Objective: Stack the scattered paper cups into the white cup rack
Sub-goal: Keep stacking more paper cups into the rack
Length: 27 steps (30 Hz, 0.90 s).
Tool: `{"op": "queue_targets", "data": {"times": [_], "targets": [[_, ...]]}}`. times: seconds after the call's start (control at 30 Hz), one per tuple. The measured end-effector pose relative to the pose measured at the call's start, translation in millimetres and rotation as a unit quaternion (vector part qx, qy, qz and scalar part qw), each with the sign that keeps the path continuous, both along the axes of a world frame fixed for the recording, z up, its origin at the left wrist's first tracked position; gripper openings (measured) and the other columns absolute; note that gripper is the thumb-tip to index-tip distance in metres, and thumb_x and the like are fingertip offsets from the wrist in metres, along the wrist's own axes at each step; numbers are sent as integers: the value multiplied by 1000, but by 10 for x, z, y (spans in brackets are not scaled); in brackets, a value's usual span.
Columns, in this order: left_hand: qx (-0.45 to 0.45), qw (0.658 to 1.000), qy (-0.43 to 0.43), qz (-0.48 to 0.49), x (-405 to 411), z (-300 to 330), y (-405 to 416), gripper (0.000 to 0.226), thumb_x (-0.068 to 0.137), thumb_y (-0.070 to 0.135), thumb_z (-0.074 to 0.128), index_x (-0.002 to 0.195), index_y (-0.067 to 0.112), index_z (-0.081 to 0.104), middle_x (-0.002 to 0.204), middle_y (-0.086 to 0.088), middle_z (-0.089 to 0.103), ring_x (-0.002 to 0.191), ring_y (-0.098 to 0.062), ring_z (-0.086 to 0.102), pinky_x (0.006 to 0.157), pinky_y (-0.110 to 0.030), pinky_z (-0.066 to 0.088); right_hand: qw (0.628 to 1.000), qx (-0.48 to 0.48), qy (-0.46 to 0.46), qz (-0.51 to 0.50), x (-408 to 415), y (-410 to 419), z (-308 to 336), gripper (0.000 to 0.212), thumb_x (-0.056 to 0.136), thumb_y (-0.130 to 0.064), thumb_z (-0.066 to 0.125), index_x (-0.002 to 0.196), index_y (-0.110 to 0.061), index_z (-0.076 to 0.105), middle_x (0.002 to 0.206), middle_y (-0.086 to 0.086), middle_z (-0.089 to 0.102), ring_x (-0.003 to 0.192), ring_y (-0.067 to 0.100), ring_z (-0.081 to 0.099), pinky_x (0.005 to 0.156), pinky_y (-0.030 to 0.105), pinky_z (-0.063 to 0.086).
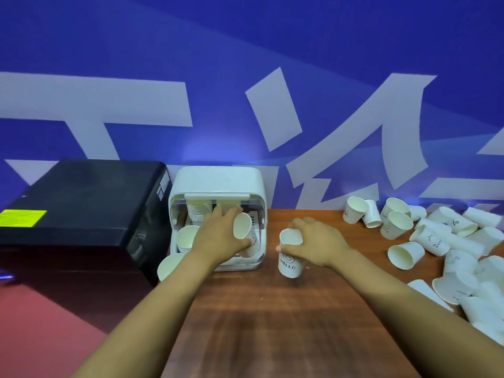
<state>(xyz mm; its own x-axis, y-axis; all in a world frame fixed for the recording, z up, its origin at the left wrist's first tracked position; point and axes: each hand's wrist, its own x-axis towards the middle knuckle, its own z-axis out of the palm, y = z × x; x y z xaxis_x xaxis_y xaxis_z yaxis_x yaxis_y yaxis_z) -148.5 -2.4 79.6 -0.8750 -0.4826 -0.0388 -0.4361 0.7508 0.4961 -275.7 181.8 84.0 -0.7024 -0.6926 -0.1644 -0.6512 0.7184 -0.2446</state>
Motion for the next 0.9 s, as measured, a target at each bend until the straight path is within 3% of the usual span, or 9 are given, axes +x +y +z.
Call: {"op": "queue_targets", "data": {"times": [0.2, 0.33, 0.47, 0.57, 0.7, 0.9], "targets": [[-5, 1000, 17, 18, 284, 58, -455, 69, 76, 27, 70, 138, 27, 40, 137, -4, 38, 129, -29, 30, 101, -38, 38, 999, -46, -14, -3, 301, -389, -87, 65, 78, -46, 65, 135, -26, 42, 127, 1, 43, 116, 28, 44, 96, 34, 38], [-1, 999, 19, 48, 456, 37, -714, 69, 76, 23, 70, 139, 26, 40, 138, -2, 35, 127, -27, 30, 89, -34, 41, 996, -87, -28, 6, 476, -633, -111, 76, 75, -31, 67, 143, -27, 33, 133, 3, 37, 120, 30, 40, 98, 33, 35], [-4, 998, 21, 66, 525, -33, -889, 68, 76, 18, 70, 137, 26, 42, 135, -2, 36, 125, -27, 36, 84, -35, 44, 995, -95, -5, 32, 541, -860, -139, 76, 75, -35, 68, 142, -30, 33, 137, -2, 37, 121, 27, 43, 91, 35, 45], [-7, 997, 22, 74, 526, -111, -936, 68, 76, 16, 69, 138, 27, 41, 134, -1, 36, 123, -25, 38, 78, -31, 42, 992, -120, 3, 42, 533, -968, -158, 76, 77, -41, 69, 143, -30, 33, 138, -5, 38, 125, 22, 42, 94, 34, 44], [-7, 996, 36, 81, 517, -230, -998, 69, 77, 17, 69, 139, 27, 41, 135, 1, 36, 123, -24, 37, 84, -35, 46, 982, -179, -1, 59, 521, -1119, -219, 74, 78, -44, 69, 142, -27, 36, 139, -6, 38, 129, 17, 40, 97, 33, 43], [-8, 997, 32, 76, 454, -383, -1096, 70, 77, 17, 68, 140, 26, 41, 136, 2, 36, 123, -24, 38, 84, -35, 49, 984, -159, 1, 80, 449, -1283, -351, 73, 80, -45, 68, 143, -28, 34, 140, -9, 36, 132, 16, 36, 93, 30, 41]]}}
